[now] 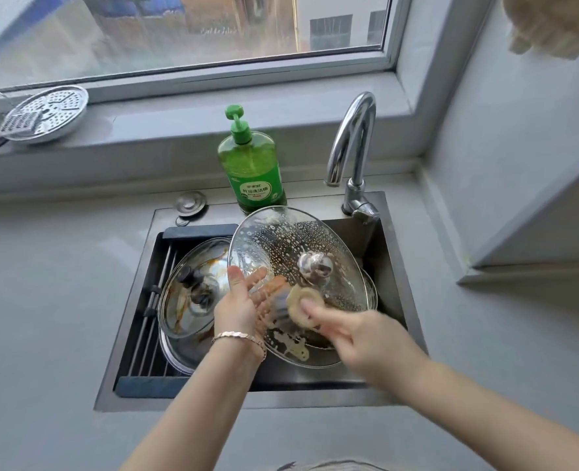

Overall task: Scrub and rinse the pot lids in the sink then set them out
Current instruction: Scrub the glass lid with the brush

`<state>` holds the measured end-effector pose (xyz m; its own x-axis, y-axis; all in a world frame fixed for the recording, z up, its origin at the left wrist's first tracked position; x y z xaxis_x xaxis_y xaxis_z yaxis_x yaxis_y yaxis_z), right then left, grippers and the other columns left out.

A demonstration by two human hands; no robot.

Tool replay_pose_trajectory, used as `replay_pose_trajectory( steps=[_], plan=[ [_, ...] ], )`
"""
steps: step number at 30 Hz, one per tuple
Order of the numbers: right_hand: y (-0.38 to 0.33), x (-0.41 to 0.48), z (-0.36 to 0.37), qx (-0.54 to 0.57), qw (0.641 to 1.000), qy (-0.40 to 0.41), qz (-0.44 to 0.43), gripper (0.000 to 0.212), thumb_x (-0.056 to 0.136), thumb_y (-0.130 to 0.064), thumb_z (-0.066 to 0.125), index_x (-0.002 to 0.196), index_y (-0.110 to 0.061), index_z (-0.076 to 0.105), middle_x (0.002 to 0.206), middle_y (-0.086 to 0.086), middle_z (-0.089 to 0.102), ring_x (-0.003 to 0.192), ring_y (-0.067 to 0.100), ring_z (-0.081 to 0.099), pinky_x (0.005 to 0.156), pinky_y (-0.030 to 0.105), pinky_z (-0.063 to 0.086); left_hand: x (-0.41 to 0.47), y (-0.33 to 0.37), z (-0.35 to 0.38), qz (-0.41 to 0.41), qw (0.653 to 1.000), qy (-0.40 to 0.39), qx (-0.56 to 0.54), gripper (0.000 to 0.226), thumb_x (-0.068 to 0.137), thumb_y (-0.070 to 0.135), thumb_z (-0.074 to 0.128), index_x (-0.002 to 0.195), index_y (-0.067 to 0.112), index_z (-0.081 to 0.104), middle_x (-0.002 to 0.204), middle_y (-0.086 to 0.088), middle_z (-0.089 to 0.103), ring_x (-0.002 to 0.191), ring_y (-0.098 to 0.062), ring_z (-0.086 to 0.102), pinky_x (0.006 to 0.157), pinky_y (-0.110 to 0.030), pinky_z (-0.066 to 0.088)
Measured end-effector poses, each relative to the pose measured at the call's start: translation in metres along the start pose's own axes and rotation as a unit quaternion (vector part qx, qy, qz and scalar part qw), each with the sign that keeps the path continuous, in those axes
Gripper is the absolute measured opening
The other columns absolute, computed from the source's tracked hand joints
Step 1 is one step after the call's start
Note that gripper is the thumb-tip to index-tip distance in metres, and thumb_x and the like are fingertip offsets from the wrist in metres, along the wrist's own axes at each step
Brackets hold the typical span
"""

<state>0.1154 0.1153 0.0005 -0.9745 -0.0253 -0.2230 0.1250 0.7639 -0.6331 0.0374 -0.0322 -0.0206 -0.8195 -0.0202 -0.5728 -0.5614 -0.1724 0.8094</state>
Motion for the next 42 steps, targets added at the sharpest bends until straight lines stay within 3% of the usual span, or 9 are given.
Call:
replay_pose_trajectory(
  steps=[4,9,15,19,24,27,30,36,42],
  plan=[
    [0.006,0.006,-0.002,0.029,0.998,0.055,0.025,0.043,0.096,-0.032,0.043,0.13,-0.057,0.038,0.072,0.006,0.058,0.062,0.021,0.044,0.06,0.028,0.034,0.002,0.003,0.002,0.002,1.0,-0.001,-0.011,0.052,0.093,0.053,0.03,0.095,0.013,0.062,0.069,-0.003,0.073,0.06,-0.019,0.07,0.057,-0.033,0.058],
    [-0.005,0.007,0.001,0.021,0.999,0.044,0.015,0.043,0.096,-0.029,0.041,0.132,-0.054,0.038,0.072,0.008,0.058,0.065,0.027,0.05,0.063,0.032,0.037,-0.003,0.008,-0.001,0.013,1.0,0.007,0.0,0.049,0.093,0.053,0.032,0.092,0.014,0.063,0.077,-0.006,0.073,0.073,-0.022,0.07,0.074,-0.041,0.057],
    [-0.037,-0.004,0.019,-0.007,0.999,0.002,-0.049,0.048,0.096,-0.03,0.04,0.133,-0.059,0.029,0.093,0.013,0.068,0.083,0.033,0.06,0.071,0.035,0.045,-0.006,0.012,-0.003,0.022,1.0,0.016,-0.002,0.049,0.093,0.052,0.032,0.094,0.014,0.063,0.071,-0.002,0.073,0.069,-0.021,0.07,0.066,-0.038,0.057],
    [0.007,0.016,-0.005,0.047,0.996,0.06,0.037,0.044,0.095,-0.029,0.043,0.132,-0.053,0.039,0.072,0.003,0.065,0.056,0.02,0.05,0.062,0.032,0.043,-0.004,0.013,-0.01,0.008,0.999,0.029,-0.028,0.05,0.092,0.054,0.034,0.094,0.014,0.064,0.07,-0.003,0.073,0.078,-0.022,0.069,0.079,-0.04,0.054],
    [-0.011,-0.009,0.015,-0.005,0.999,-0.024,-0.036,0.043,0.095,-0.031,0.043,0.131,-0.054,0.038,0.088,0.008,0.07,0.075,0.029,0.059,0.066,0.033,0.042,0.005,0.013,-0.018,0.001,0.999,0.046,-0.027,0.053,0.092,0.057,0.032,0.087,0.017,0.066,0.069,-0.002,0.073,0.074,-0.021,0.069,0.073,-0.036,0.055],
    [0.031,0.016,-0.01,0.043,0.996,0.051,0.061,0.042,0.096,-0.027,0.045,0.131,-0.051,0.042,0.085,0.008,0.071,0.07,0.026,0.06,0.066,0.036,0.044,0.006,0.016,-0.02,-0.006,0.998,0.046,-0.044,0.053,0.091,0.059,0.033,0.086,0.017,0.066,0.069,-0.001,0.073,0.065,-0.018,0.069,0.063,-0.034,0.056],
    [0.021,0.007,0.004,0.011,1.0,0.02,-0.006,0.044,0.095,-0.026,0.047,0.13,-0.051,0.042,0.08,0.01,0.068,0.058,0.022,0.044,0.061,0.032,0.036,0.007,0.019,-0.018,-0.011,0.998,0.044,-0.054,0.054,0.09,0.059,0.033,0.088,0.016,0.064,0.067,-0.001,0.072,0.058,-0.016,0.069,0.055,-0.032,0.057],
    [0.044,0.022,-0.013,0.064,0.994,0.064,0.062,0.043,0.094,-0.029,0.047,0.123,-0.061,0.041,0.107,0.004,0.07,0.091,0.025,0.066,0.082,0.04,0.051,0.011,0.022,-0.023,-0.003,0.994,0.04,-0.101,0.053,0.092,0.057,0.034,0.089,0.012,0.062,0.065,-0.003,0.072,0.06,-0.015,0.07,0.064,-0.032,0.058],
    [0.027,-0.003,0.015,0.043,0.999,-0.011,0.006,0.04,0.094,-0.029,0.048,0.125,-0.055,0.045,0.1,0.001,0.072,0.08,0.023,0.064,0.078,0.032,0.049,0.015,0.024,-0.031,-0.002,0.989,0.059,-0.138,0.053,0.092,0.057,0.033,0.089,0.013,0.061,0.07,-0.003,0.072,0.069,-0.016,0.07,0.081,-0.036,0.054]
  ],
)
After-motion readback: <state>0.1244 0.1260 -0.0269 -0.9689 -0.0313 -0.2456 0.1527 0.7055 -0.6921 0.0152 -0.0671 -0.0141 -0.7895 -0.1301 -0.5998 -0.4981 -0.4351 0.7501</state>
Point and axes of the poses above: each hand's wrist, its own x-axis towards the middle knuckle, its own z-axis out of the palm, y = z × x, the point moved 5 cm from there along x, towards the middle knuckle
